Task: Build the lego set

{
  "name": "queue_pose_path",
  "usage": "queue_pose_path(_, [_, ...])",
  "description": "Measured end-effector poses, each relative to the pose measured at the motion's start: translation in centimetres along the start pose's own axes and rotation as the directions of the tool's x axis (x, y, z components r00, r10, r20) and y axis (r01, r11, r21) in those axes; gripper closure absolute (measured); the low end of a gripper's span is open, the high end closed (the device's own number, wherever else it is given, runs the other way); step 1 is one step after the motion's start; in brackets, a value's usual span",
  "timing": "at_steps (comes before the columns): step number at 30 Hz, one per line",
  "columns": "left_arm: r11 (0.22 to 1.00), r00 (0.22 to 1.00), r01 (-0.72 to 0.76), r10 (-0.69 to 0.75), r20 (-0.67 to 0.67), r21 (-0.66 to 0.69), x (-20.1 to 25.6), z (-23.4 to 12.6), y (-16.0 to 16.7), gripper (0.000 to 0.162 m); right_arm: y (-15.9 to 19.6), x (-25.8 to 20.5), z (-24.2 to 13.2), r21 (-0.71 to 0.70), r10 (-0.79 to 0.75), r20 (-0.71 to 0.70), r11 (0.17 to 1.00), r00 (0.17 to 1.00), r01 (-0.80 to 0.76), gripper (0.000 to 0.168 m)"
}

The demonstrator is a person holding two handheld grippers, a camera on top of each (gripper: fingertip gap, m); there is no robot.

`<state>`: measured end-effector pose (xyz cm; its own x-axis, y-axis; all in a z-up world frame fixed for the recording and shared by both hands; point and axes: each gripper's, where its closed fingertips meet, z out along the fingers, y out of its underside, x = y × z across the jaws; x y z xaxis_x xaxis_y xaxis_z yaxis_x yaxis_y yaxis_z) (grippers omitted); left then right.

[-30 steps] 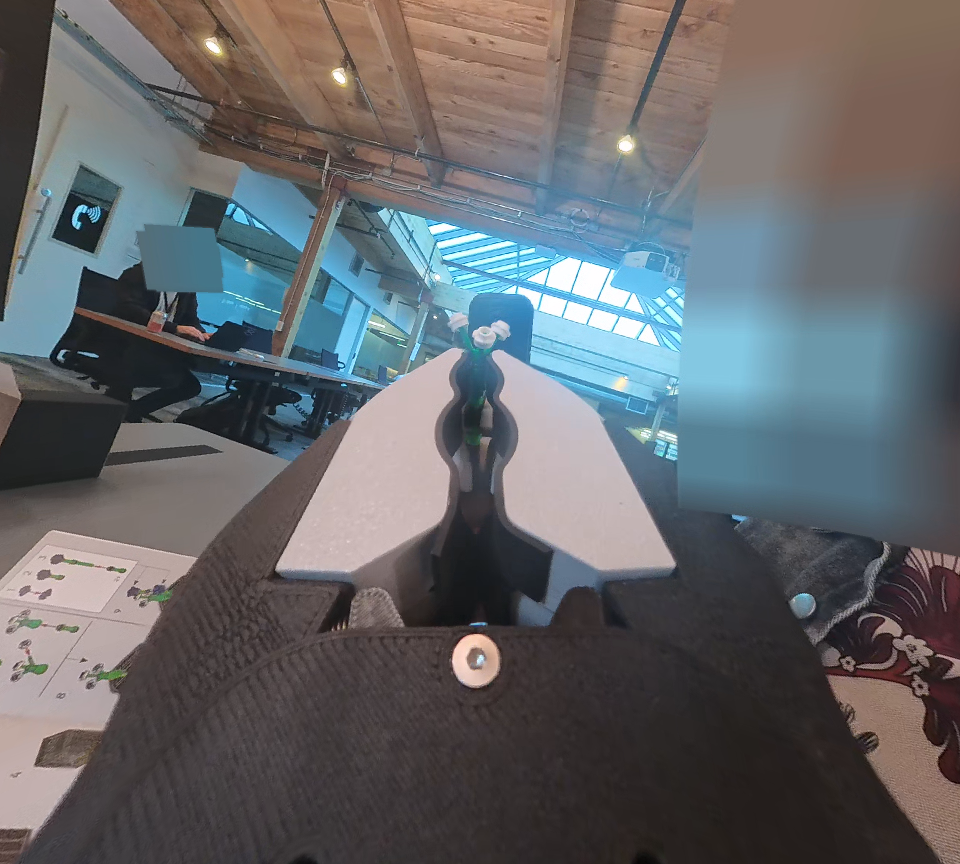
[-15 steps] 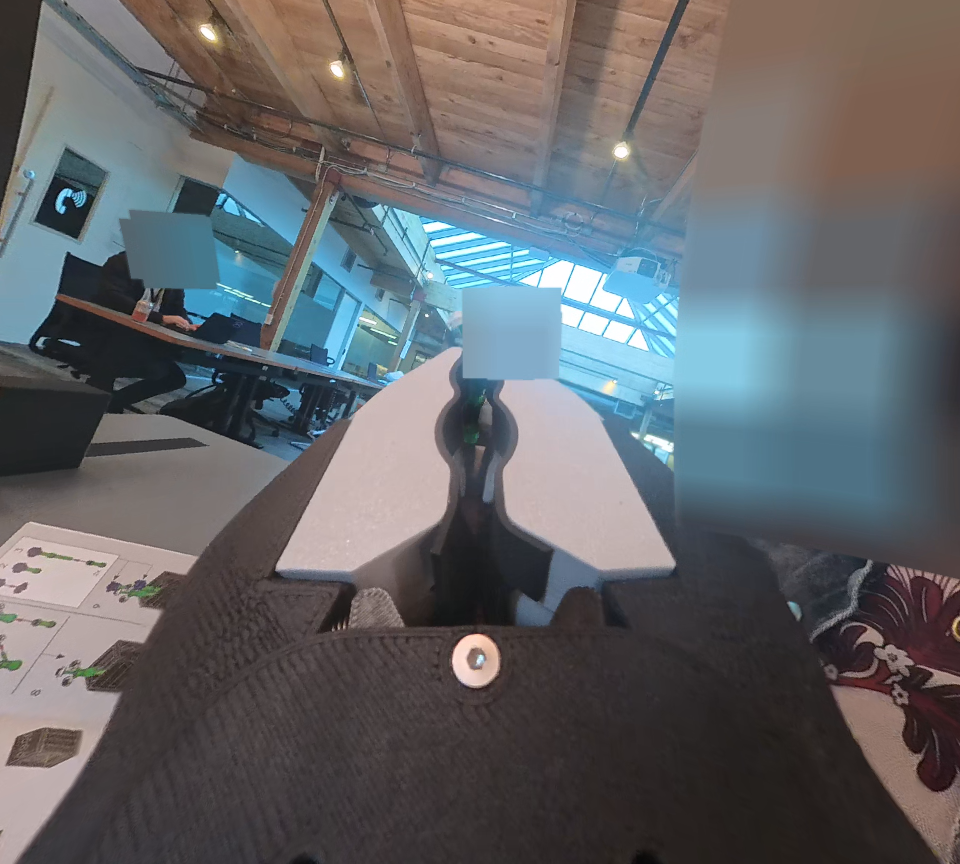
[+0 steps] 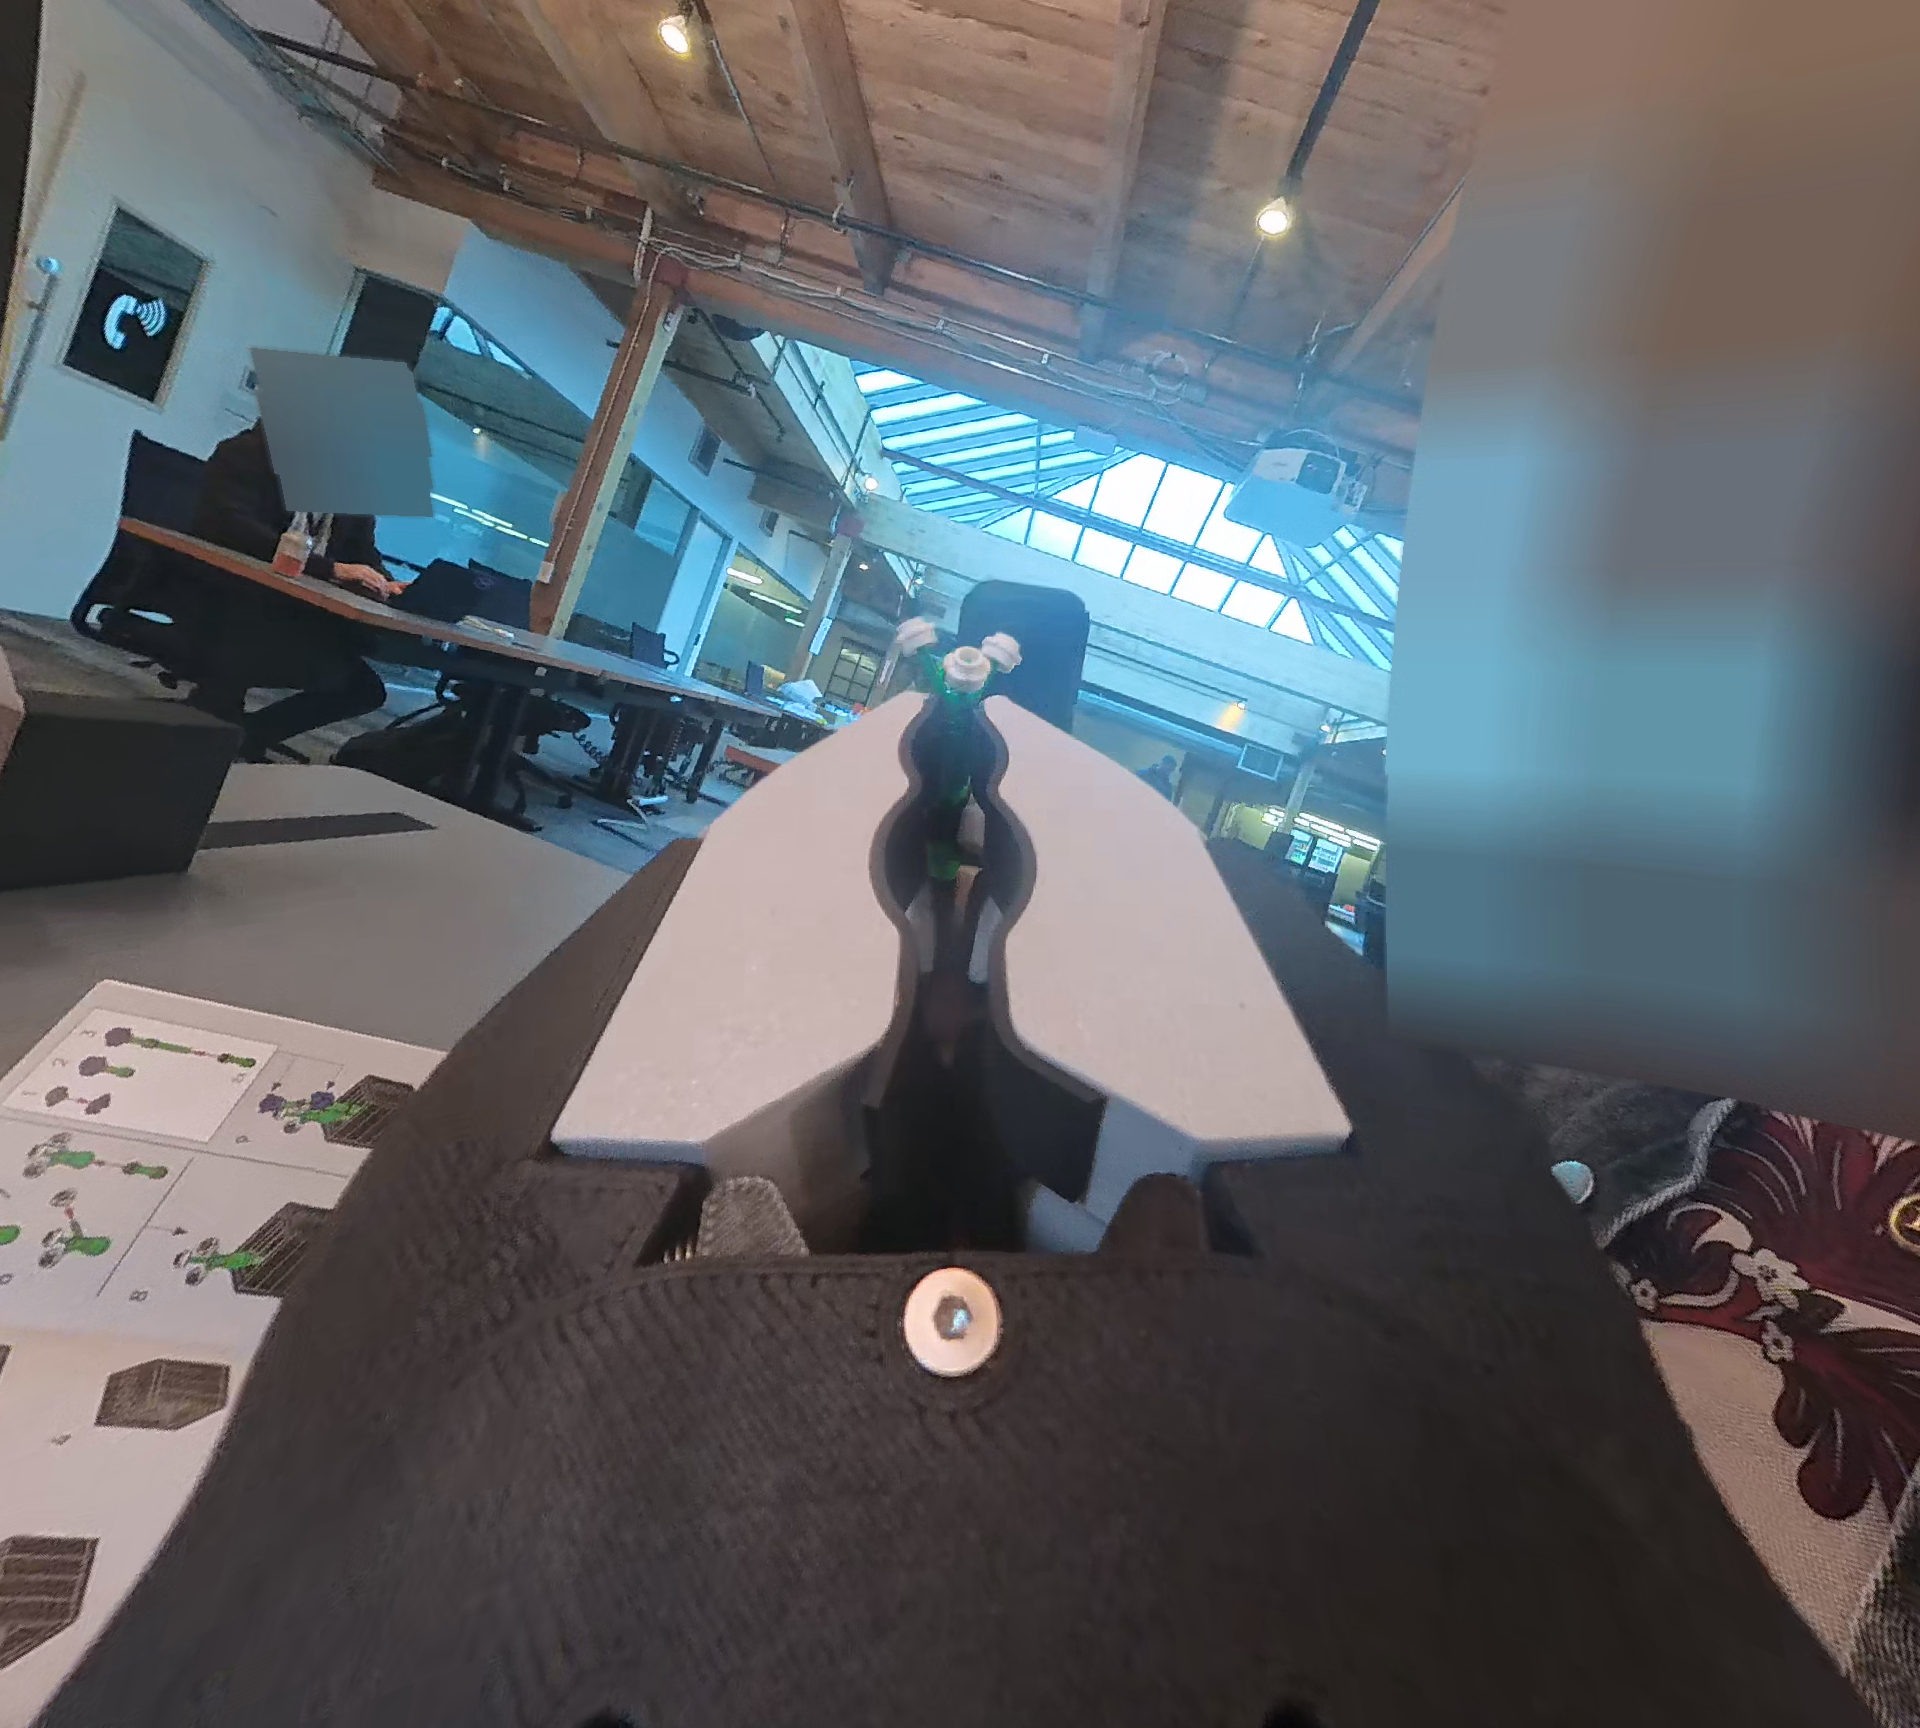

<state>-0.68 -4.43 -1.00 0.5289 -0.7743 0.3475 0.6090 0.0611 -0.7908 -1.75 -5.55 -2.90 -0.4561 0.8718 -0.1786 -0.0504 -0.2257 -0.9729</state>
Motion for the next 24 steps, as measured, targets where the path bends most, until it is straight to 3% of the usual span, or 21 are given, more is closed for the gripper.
queue_pose_path(24, [0.999, 1.0, 0.016, -0.015, 0.01, -0.045, -0.78, -0.47, 0.59, 0.155, 0.59, 0.54, 0.11, -0.001, 0.029, -0.003, 1.0, 1.0, -0.029, 0.167])
